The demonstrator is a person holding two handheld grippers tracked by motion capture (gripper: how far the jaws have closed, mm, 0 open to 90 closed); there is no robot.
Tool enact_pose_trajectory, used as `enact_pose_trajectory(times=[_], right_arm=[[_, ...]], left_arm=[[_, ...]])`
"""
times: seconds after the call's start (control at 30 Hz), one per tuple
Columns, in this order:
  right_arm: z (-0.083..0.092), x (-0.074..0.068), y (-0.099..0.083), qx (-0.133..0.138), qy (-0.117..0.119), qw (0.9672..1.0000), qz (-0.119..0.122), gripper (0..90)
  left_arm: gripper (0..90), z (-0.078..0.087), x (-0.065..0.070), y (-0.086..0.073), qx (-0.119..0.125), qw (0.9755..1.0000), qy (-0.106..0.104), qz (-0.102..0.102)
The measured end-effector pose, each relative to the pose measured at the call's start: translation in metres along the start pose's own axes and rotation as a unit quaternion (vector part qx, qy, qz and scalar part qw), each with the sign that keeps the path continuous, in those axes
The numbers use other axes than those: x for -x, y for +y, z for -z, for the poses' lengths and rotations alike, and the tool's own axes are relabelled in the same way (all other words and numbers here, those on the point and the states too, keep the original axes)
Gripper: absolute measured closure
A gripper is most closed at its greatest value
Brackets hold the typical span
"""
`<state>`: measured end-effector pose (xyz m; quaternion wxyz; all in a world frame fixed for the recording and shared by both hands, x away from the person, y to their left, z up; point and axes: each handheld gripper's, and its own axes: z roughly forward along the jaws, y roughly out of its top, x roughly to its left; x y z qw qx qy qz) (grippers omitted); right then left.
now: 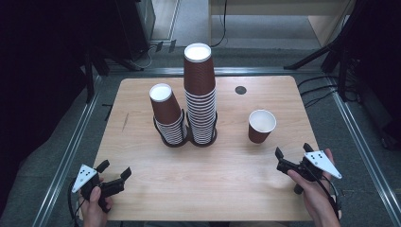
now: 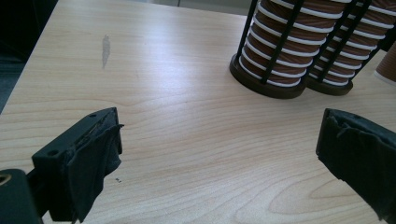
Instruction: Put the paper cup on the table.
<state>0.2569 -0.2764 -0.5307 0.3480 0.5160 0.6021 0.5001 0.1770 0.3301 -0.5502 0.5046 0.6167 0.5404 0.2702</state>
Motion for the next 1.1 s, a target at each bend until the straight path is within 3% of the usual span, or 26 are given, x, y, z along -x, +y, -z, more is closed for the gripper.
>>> enact_pose_trajectory(times=[0.23, 0.97, 1.1], right_arm=[[0.009, 0.009, -0.005, 0.007, -0.002, 0.9999, -0.011, 0.0], [0.050, 0.025, -0.022, 0.013, -0.013, 0.9998, 0.008, 0.0], [0.053, 0.028, -0.023, 0.015, -0.019, 0.9997, 0.002, 0.0]], left_arm=[[0.5, 0.000, 0.000, 0.000, 0.000, 1.0000, 0.000, 0.000], [0.5, 0.000, 0.000, 0.000, -0.001, 1.0000, -0.007, 0.002], [0.5, -0.001, 0.000, 0.000, -0.001, 1.0000, -0.008, 0.003]])
